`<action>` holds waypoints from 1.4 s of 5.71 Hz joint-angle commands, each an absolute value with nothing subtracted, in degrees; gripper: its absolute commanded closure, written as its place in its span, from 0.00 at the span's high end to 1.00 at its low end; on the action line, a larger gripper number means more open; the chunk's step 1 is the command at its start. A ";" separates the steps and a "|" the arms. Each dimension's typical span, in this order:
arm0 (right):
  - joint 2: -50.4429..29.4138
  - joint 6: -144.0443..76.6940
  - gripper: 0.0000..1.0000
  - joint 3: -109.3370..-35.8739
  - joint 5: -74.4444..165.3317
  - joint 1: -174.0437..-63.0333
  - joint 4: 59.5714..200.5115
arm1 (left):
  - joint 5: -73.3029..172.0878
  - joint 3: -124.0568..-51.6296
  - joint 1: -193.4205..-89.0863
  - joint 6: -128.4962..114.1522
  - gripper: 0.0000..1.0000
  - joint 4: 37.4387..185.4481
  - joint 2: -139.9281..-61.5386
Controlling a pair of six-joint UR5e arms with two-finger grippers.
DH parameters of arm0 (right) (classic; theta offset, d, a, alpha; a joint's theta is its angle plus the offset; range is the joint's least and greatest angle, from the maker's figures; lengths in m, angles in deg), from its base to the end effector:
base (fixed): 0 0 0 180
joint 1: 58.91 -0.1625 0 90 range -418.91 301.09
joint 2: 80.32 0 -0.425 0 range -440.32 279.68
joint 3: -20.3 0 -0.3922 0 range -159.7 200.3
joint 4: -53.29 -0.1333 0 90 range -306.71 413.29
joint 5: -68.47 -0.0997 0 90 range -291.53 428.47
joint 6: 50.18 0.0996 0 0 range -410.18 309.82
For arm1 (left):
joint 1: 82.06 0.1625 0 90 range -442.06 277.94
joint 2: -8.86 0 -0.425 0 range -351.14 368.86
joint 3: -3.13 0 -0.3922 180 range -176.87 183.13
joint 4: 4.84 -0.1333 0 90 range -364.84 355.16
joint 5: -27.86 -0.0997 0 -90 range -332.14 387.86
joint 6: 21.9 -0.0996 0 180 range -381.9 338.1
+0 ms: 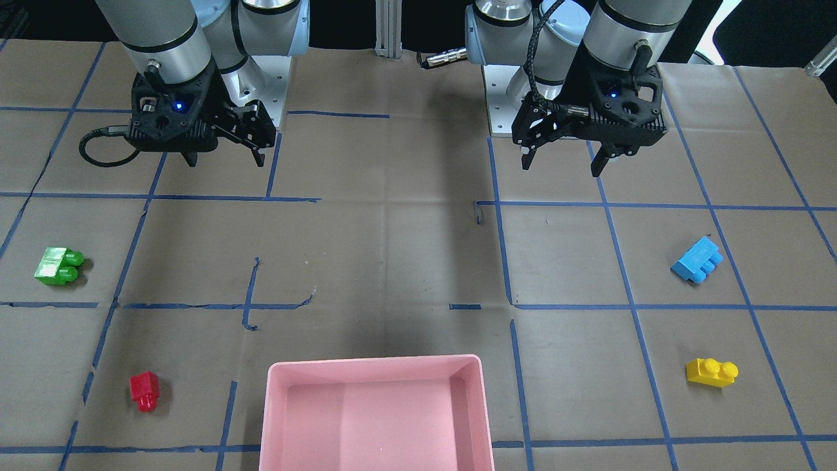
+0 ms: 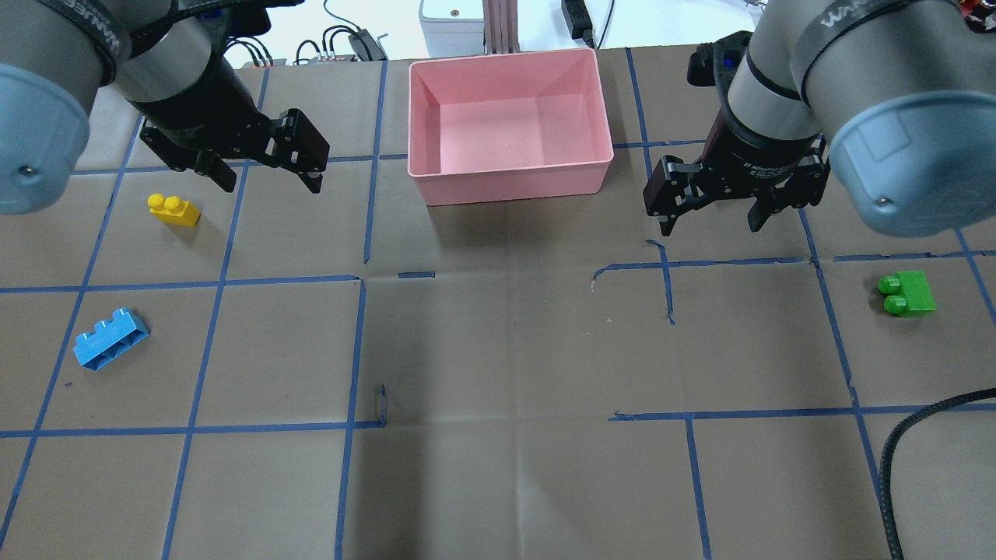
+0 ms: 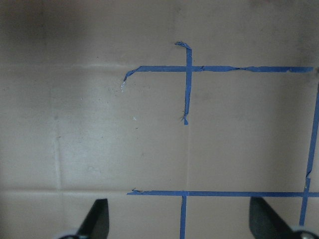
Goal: Put all blocks into box
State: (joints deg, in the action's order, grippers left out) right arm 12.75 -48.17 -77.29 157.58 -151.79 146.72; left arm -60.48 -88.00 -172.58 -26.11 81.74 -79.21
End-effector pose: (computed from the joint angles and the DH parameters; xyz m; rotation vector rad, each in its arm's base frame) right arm 0.1581 -0.4586 0.4545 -0.0235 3.1266 0.0308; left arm -0.1406 -0.4833 0.5008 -0.1301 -3.1101 0.1161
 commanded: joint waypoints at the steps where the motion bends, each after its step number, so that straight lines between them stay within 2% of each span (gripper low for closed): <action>1: 12.75 -48.33 1.00 -76.39 157.67 -151.63 146.72 | -60.38 -88.19 -172.50 -26.12 0.99 81.74 -79.21; 5: 12.84 -48.24 1.00 -76.38 159.17 -151.63 146.99 | -60.56 -88.37 -172.06 -26.21 0.99 81.74 -79.29; 6: 12.84 -48.33 1.00 -77.25 159.34 -151.63 148.99 | -60.56 -88.11 -168.66 -26.73 0.99 81.65 -79.55; 8: 12.84 -48.42 1.00 -77.34 161.01 -151.81 149.18 | -60.64 -88.54 -148.26 -47.79 0.99 81.91 -79.82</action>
